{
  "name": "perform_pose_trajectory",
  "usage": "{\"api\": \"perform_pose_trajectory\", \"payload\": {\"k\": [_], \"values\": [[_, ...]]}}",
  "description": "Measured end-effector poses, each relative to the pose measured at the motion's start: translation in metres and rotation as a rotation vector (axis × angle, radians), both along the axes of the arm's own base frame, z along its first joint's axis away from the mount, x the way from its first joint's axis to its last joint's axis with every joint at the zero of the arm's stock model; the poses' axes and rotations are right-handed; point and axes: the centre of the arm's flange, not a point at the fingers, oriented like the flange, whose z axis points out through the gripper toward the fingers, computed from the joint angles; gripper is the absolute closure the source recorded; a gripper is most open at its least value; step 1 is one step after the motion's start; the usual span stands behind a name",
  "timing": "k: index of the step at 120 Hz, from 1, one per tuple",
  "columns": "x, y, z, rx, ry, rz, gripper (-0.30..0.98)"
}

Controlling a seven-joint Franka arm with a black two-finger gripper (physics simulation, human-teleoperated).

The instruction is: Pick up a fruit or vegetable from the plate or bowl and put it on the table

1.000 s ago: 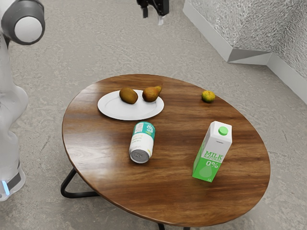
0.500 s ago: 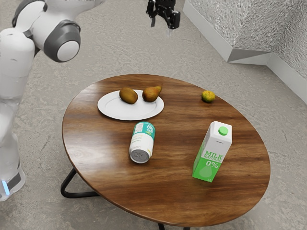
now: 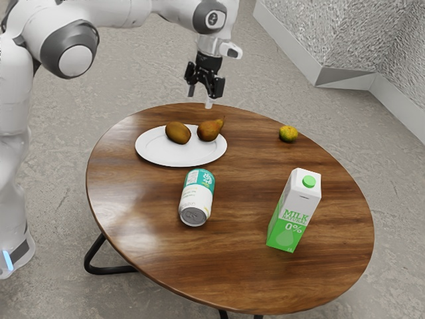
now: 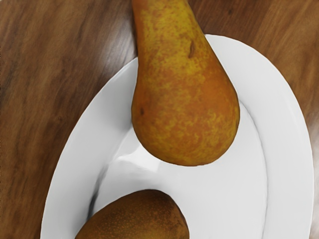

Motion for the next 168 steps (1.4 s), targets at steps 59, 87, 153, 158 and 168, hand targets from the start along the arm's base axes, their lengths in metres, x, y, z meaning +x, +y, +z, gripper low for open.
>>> {"api": "perform_pose_trajectory", "payload": {"k": [59,87,153,158,168], "values": [[0.0,-0.007,-0.015,-0.015,0.019,-0.086,0.02],[-0.02,-0.033,-0.007,-0.033,0.021,-0.168,0.02],[-0.073,-0.076,0.019,0.014,0.065,-0.248,0.02],[-0.094,-0.063,0.013,0.024,0.068,-0.203,0.02],[-0.103,-0.066,-0.002,0.028,0.054,-0.2,0.02]]}}
